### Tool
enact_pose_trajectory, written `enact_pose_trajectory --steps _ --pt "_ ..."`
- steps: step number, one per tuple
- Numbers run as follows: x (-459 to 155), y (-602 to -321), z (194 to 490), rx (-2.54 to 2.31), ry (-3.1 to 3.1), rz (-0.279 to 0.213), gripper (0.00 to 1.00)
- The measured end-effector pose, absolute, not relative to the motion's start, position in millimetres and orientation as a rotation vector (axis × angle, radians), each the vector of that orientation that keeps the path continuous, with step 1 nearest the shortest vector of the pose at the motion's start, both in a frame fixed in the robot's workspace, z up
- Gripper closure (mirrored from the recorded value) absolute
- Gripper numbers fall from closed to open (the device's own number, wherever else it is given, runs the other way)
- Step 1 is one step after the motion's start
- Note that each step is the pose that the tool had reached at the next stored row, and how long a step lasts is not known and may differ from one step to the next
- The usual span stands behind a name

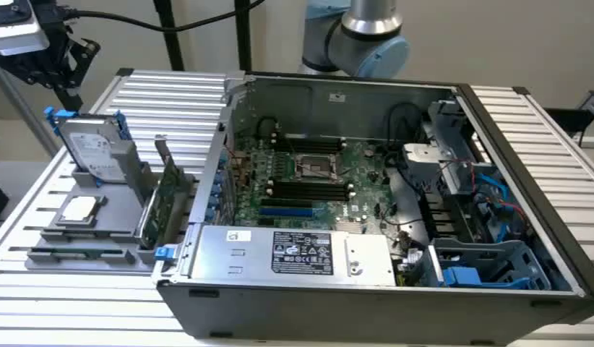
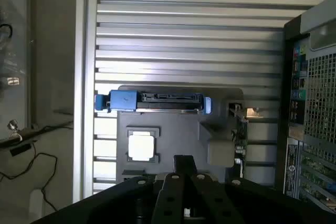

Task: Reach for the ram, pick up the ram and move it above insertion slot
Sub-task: 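Reach for the ram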

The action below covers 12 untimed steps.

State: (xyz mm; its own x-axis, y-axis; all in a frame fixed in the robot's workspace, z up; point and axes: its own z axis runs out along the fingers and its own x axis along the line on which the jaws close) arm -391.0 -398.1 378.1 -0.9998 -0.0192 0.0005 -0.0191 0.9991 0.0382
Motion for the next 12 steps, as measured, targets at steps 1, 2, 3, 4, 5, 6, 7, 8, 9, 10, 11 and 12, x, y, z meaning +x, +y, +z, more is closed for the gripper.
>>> enact_pose_trajectory --steps 1,2,3,4,5,6,7,8,9,10,11,12 --pt "-391.0 -398.1 378.1 0.03 -3.14 -0.06 0.89" --pt "-391.0 -398.1 378.1 0.03 -3.14 -0.06 0.89" --pt "-391.0 -398.1 378.1 0.03 -3.14 -0.06 0.89" --pt "-391.0 -398.1 378.1 0.03 -3.14 -0.06 0.89" --pt "-391.0 -398.1 378.1 0.03 -3.14 -0.06 0.89" --pt "-391.0 -398.1 378.1 0.03 -3.14 -0.06 0.89" --pt "-391.0 -398.1 378.1 0.03 -3.14 -0.06 0.89" --pt "-391.0 -398.1 378.1 0.03 -3.14 -0.06 0.89" --pt "-391.0 -398.1 378.1 0.03 -3.14 -0.06 0.89" --pt "-391.0 -398.1 378.1 0.03 -3.14 -0.06 0.89" --pt "-391.0 -398.1 378.1 0.03 -3.14 -0.06 0.89" --pt "-391.0 -398.1 378.2 0.03 -3.14 -0.06 0.89"
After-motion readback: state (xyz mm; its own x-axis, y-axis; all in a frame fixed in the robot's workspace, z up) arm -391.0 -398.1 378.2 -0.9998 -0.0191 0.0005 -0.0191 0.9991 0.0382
